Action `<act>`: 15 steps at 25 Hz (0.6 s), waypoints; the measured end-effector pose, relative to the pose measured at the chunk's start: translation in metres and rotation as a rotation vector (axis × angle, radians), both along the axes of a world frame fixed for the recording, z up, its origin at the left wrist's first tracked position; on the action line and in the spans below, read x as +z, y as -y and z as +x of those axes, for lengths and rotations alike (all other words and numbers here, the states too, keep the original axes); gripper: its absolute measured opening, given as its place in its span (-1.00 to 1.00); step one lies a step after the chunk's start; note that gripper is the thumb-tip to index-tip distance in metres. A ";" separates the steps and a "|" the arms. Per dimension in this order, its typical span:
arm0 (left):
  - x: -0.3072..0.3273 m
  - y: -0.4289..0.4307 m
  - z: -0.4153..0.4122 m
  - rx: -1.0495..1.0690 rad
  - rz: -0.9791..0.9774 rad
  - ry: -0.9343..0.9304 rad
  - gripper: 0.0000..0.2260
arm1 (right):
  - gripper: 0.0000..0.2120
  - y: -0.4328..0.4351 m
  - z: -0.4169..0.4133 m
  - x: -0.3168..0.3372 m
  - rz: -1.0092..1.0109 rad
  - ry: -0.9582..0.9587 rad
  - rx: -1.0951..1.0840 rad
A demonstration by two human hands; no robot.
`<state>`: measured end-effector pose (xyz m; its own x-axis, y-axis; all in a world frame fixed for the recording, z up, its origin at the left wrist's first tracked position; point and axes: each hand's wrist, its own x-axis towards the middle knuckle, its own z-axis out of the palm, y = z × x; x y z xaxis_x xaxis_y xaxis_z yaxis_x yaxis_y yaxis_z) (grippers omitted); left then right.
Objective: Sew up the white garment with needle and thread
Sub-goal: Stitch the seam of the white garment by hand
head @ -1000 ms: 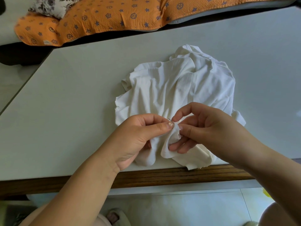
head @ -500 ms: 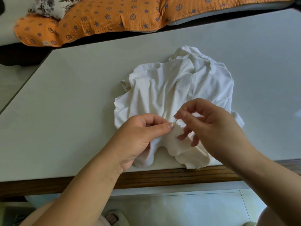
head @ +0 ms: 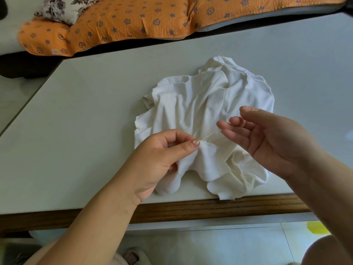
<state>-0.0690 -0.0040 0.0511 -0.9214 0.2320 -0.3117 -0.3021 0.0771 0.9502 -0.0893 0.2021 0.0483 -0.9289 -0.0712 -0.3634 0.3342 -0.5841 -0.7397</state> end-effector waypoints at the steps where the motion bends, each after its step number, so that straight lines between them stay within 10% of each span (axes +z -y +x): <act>1: 0.000 0.001 0.000 -0.002 -0.002 -0.001 -0.86 | -0.88 0.000 -0.001 -0.002 0.023 -0.016 -0.037; 7: 0.000 0.002 -0.001 0.000 -0.002 0.006 -0.85 | -0.93 0.000 -0.001 -0.007 0.320 -0.100 -0.174; 15: -0.002 0.011 -0.003 -0.006 0.001 -0.043 -0.87 | -0.85 0.018 0.029 0.010 0.405 -0.301 0.410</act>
